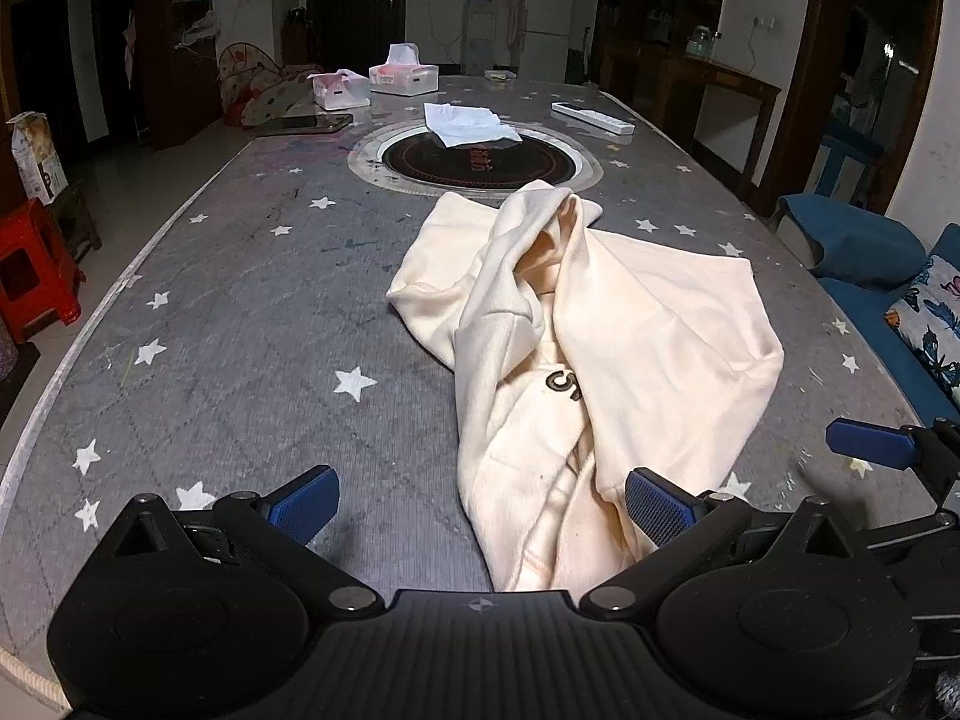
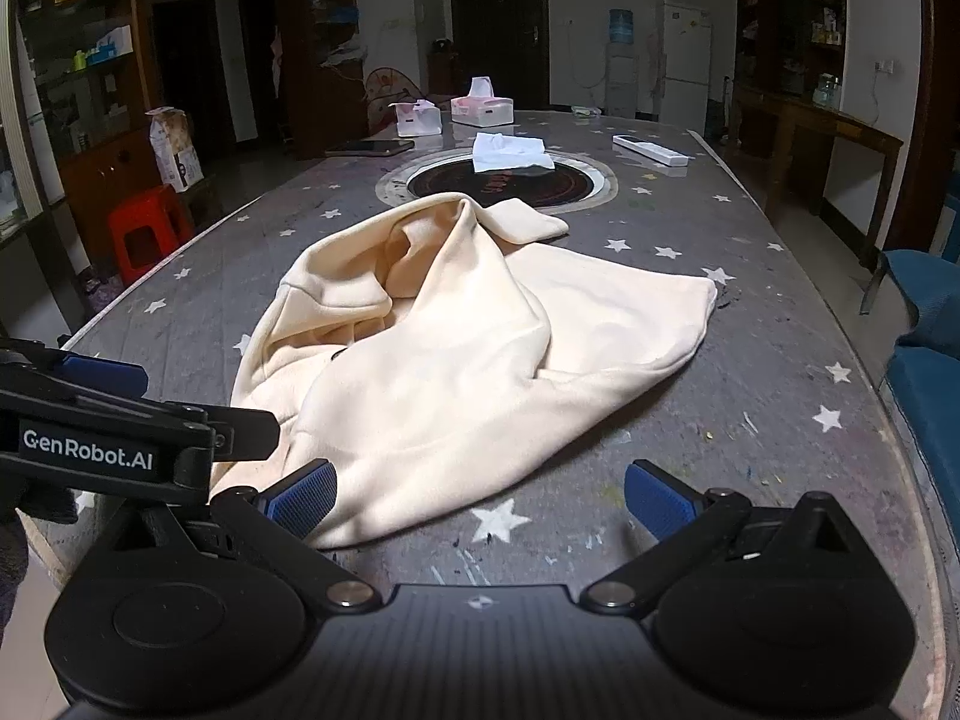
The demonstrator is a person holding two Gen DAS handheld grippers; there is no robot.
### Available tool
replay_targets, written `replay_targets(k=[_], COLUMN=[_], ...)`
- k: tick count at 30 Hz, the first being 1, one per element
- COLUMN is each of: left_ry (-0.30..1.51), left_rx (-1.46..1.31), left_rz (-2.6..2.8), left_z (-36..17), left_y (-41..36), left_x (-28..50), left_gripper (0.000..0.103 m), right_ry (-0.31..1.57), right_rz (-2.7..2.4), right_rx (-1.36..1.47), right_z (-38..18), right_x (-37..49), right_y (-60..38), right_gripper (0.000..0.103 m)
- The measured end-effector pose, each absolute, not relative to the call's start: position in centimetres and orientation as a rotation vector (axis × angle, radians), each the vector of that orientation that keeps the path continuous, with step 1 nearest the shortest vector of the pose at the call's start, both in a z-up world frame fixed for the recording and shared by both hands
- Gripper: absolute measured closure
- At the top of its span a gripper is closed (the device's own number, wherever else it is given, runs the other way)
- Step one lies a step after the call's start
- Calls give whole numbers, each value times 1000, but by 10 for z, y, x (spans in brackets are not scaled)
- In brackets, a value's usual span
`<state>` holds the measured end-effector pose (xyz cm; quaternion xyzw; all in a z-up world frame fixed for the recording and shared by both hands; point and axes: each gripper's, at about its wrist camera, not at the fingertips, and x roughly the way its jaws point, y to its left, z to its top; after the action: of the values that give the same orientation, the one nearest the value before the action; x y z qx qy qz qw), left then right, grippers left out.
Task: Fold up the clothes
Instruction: 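Move both grippers toward the crumpled cream sweatshirt, then grasp the sweatshirt fabric with the left gripper while the right gripper grasps nearby fabric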
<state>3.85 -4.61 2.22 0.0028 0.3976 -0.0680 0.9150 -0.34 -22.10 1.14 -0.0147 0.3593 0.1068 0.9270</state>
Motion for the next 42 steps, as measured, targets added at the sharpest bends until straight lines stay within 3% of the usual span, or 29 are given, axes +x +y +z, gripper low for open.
replay_targets(k=[24, 33, 41, 42], left_ry=[817, 725, 718, 729], left_rx=[19, 56, 132, 145], left_rz=[-137, -170, -238, -237], left_z=[26, 45, 40, 38], left_y=[-52, -57, -67, -67], left_x=[74, 104, 150, 154], left_gripper=[0, 1, 26, 34], right_ry=[737, 690, 687, 693], right_rz=[236, 246, 282, 293], right_rx=[-48, -61, -66, -73], right_z=[7, 18, 23, 23], right_x=[30, 57, 103, 109], right_y=[-219, -225, -231, -230], right_gripper=[0, 0, 20, 21])
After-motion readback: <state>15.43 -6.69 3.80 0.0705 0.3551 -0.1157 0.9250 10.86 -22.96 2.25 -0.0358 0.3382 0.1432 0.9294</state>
